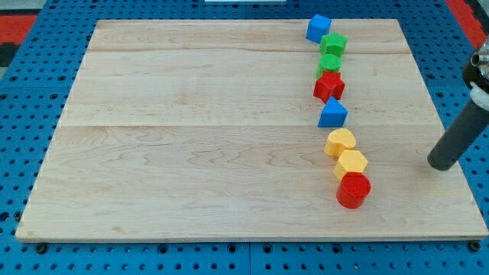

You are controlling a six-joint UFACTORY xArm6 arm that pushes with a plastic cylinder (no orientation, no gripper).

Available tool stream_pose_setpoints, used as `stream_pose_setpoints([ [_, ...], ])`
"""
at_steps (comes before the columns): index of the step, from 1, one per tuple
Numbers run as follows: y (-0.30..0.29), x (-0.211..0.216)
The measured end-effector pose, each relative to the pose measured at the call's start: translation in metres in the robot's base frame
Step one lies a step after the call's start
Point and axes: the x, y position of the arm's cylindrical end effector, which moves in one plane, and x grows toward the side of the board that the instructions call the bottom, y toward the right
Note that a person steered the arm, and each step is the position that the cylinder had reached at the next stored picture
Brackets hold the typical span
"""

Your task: Go near the red circle

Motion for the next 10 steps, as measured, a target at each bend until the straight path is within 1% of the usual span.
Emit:
stream_pose_setpoints([
  [3, 0.006, -0.011],
  [5, -0.011, 0.03],
  [8, -0.031, 0.023],
  [9, -0.066, 0.022],
  [10, -0.094, 0.038],
])
